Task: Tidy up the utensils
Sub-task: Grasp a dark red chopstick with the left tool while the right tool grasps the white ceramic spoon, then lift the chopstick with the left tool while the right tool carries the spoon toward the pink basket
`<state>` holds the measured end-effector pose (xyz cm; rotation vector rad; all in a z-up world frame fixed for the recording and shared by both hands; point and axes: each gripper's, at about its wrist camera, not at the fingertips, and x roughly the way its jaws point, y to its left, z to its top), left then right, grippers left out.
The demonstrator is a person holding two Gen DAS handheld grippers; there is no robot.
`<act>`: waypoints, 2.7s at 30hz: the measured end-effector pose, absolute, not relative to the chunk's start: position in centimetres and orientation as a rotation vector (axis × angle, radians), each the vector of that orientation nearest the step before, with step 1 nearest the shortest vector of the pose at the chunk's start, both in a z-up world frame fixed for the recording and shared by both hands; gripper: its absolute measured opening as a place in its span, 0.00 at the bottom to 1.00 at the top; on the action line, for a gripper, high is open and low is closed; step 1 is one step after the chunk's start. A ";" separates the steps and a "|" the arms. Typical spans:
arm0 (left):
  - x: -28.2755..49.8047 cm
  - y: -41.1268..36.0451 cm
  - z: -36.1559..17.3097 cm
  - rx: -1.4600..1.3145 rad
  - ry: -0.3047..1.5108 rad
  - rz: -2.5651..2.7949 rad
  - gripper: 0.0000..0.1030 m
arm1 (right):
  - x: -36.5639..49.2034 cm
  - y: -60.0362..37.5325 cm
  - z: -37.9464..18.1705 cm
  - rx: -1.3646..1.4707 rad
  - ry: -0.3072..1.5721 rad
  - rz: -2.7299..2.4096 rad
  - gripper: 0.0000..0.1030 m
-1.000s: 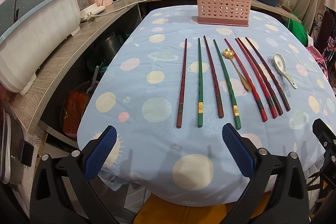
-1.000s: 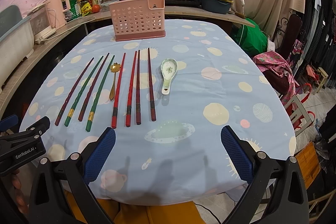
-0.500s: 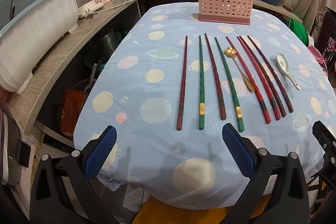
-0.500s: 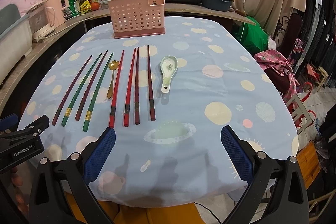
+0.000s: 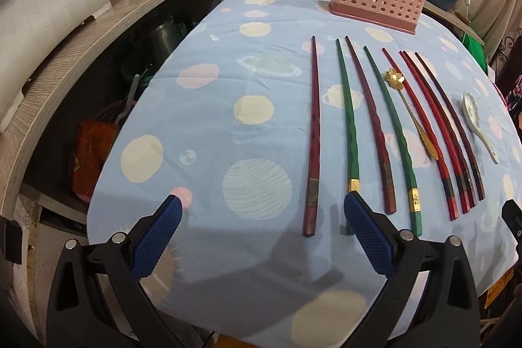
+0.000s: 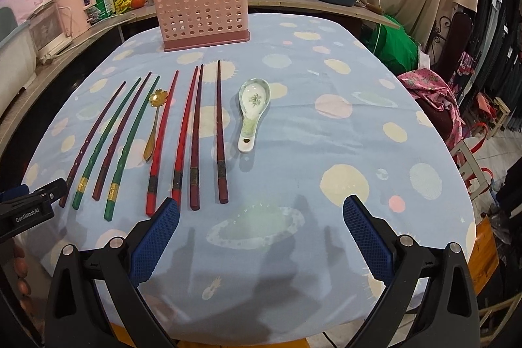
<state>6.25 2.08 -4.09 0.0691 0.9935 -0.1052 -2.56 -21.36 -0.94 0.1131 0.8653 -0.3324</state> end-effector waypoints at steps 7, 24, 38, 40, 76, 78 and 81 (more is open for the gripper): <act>7.2 1.7 -4.8 0.057 1.014 -0.142 0.59 | -0.5 -22.4 -1.1 0.144 0.860 -0.322 0.91; 7.1 1.3 -4.6 0.063 0.999 -0.190 0.11 | 4.7 -25.8 -2.7 0.359 0.875 -0.233 0.23; 7.0 1.3 -4.6 0.052 0.987 -0.196 0.11 | 4.4 -26.4 -4.1 0.431 0.872 -0.192 0.11; 7.0 1.5 -4.5 0.042 0.988 -0.203 0.10 | 4.1 -26.4 -3.9 0.428 0.868 -0.193 0.11; 15.6 1.5 17.8 -0.084 0.536 -0.261 0.07 | 9.1 -29.3 8.7 0.322 0.617 -0.177 0.06; 16.8 0.9 19.7 -0.095 0.507 -0.275 0.07 | 10.8 -30.1 9.8 0.329 0.596 -0.164 0.06; 18.4 -0.2 22.7 -0.104 0.454 -0.285 0.07 | 13.7 -31.0 11.5 0.340 0.569 -0.147 0.06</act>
